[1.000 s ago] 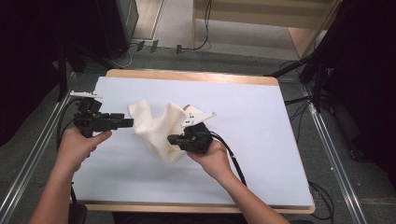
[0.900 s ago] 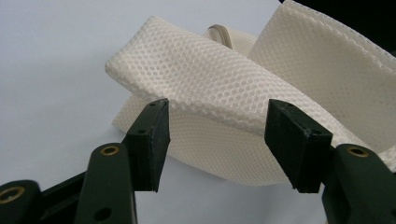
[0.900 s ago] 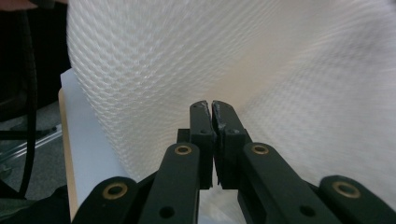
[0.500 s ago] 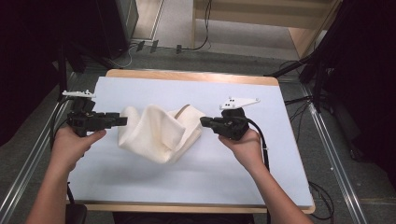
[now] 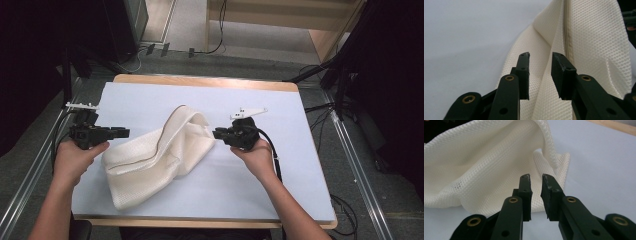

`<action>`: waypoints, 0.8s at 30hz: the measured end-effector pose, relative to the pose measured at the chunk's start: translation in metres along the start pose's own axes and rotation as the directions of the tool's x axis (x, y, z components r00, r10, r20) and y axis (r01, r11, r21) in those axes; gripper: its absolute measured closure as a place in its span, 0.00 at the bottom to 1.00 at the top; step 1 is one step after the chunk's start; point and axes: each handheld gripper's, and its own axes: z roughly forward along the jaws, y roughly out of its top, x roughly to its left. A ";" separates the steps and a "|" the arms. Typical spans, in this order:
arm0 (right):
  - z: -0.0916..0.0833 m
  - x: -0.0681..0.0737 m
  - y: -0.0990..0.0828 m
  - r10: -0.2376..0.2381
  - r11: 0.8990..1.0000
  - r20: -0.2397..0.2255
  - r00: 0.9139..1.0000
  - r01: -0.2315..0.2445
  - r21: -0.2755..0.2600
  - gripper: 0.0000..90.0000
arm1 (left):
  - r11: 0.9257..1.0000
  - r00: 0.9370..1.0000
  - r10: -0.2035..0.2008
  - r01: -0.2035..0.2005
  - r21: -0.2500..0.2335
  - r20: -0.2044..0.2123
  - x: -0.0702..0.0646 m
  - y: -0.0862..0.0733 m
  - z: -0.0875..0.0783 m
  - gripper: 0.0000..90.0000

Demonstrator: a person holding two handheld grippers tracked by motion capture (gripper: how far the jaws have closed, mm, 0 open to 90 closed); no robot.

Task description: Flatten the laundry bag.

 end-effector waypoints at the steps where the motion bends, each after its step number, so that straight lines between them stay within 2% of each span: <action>1: 0.000 0.000 0.000 0.000 1.000 0.000 1.000 0.000 0.000 0.87 | 1.000 1.000 0.003 -0.003 0.005 -0.001 0.001 -0.001 0.001 0.77; 6: 0.017 -0.001 -0.003 -0.008 0.999 0.010 1.000 0.008 0.032 0.78 | 1.000 1.000 -0.003 0.003 0.015 -0.022 0.011 -0.006 0.008 0.78; 9: 0.021 -0.002 0.000 -0.025 1.000 0.015 1.000 0.025 0.013 0.74 | 1.000 1.000 0.010 -0.009 0.013 -0.029 0.013 -0.006 0.011 0.77; 10: 0.022 -0.003 0.002 -0.022 1.000 0.017 1.000 0.022 0.013 0.71 | 1.000 0.999 0.023 -0.023 0.016 -0.040 0.017 -0.006 0.016 0.76; 12: 0.026 -0.007 0.006 -0.010 1.000 0.027 1.000 0.010 0.016 0.66 | 1.000 0.999 0.024 -0.023 0.020 -0.042 0.022 -0.006 0.022 0.74; 14: 0.029 -0.011 0.008 -0.006 1.000 0.035 0.999 0.005 0.005 0.62 | 0.999 0.998 0.033 -0.031 0.032 -0.061 0.026 -0.006 0.029 0.71; 17: 0.031 -0.014 0.011 -0.006 1.000 0.049 0.999 0.006 0.001 0.57 | 0.998 0.997 0.038 -0.036 0.046 -0.060 0.030 -0.006 0.036 0.65; 19: 0.036 -0.017 0.017 -0.012 1.000 0.049 0.999 0.012 0.004 0.54 | 0.998 0.999 0.022 -0.020 0.064 -0.042 0.036 -0.010 0.046 0.60; 21: 0.038 -0.017 0.020 -0.016 1.000 0.047 0.999 0.016 0.002 0.54 | 0.997 0.999 0.022 -0.019 0.072 -0.039 0.037 -0.012 0.049 0.60; 24: 0.046 -0.017 0.029 -0.032 0.999 0.055 0.998 0.033 -0.004 0.54 | 0.994 0.999 0.023 -0.018 0.111 -0.045 0.040 -0.018 0.059 0.58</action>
